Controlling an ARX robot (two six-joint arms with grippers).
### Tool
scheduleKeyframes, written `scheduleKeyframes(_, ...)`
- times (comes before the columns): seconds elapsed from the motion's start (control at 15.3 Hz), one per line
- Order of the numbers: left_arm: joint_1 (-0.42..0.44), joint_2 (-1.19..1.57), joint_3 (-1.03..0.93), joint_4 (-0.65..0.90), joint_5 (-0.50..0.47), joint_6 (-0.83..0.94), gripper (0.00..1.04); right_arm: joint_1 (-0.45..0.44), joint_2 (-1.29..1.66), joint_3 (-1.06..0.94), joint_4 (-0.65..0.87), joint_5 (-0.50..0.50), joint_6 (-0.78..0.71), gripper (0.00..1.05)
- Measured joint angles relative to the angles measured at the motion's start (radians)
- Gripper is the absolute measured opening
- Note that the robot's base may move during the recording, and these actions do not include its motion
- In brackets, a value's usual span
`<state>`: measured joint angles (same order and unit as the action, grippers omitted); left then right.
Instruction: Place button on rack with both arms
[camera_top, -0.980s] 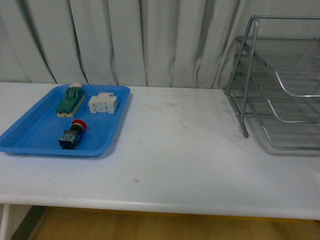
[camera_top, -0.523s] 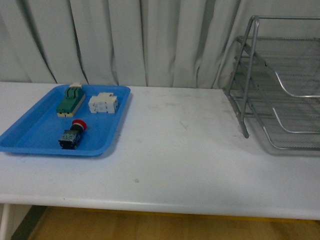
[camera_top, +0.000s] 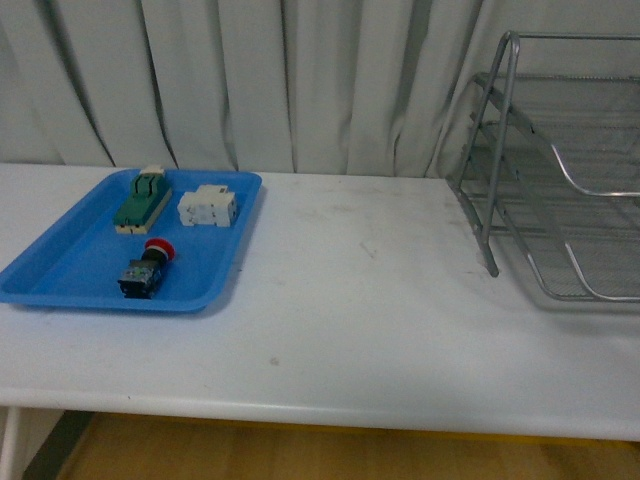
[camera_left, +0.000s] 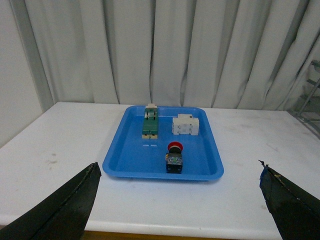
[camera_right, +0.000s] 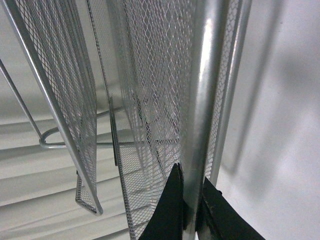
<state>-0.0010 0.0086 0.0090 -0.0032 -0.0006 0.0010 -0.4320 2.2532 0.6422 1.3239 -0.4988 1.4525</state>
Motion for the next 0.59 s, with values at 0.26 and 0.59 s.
scheduleKeyframes(0.26,0.0,0.0,0.0,0.0,0.0,0.0,0.98,-0.041,-0.039,-0.116,0.015,-0.019,-0.013,0.04)
scheduleKeyframes(0.59,0.0,0.0,0.0,0.0,0.0,0.0,0.98,-0.076,-0.056,-0.291,0.046,-0.055,-0.03,0.04)
